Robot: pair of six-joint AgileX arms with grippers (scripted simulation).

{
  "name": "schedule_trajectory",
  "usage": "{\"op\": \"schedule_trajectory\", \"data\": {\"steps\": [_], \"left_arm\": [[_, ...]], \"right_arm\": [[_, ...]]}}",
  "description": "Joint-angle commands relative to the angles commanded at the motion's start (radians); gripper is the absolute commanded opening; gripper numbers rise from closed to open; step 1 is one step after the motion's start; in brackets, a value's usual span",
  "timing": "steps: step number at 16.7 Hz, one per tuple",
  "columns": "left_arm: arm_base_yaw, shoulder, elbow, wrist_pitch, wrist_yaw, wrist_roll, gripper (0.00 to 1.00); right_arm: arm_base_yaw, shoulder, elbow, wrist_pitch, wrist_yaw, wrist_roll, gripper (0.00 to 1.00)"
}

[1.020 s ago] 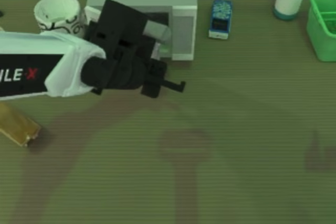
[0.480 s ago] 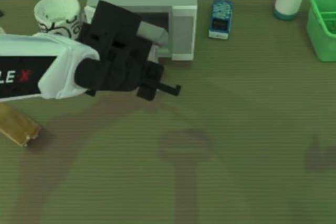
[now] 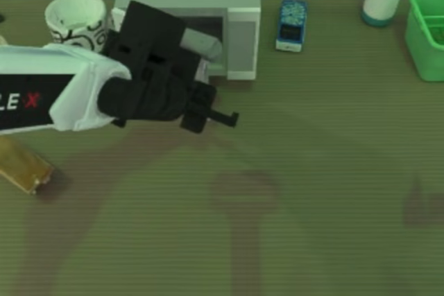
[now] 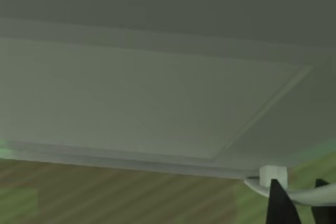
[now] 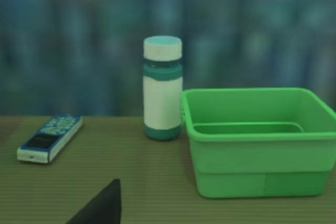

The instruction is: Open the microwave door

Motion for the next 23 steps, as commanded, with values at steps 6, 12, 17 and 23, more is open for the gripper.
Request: {"op": "schedule_trajectory", "data": {"steps": [6, 12, 17, 23], "left_arm": [[0.0, 0.0, 0.0, 0.0, 0.0, 0.0, 0.0], [0.0, 0.0, 0.0, 0.0, 0.0, 0.0, 0.0], [-0.008, 0.001, 0.002, -0.001, 0.008, -0.006, 0.0], [0.02, -0.022, -0.026, 0.003, 0.043, 0.049, 0.0]], "right_arm": [[0.0, 0.0, 0.0, 0.0, 0.0, 0.0, 1.0], [0.0, 0.0, 0.0, 0.0, 0.0, 0.0, 1.0], [0.0, 0.0, 0.0, 0.0, 0.0, 0.0, 1.0], [0.0, 0.0, 0.0, 0.0, 0.0, 0.0, 1.0]]}}
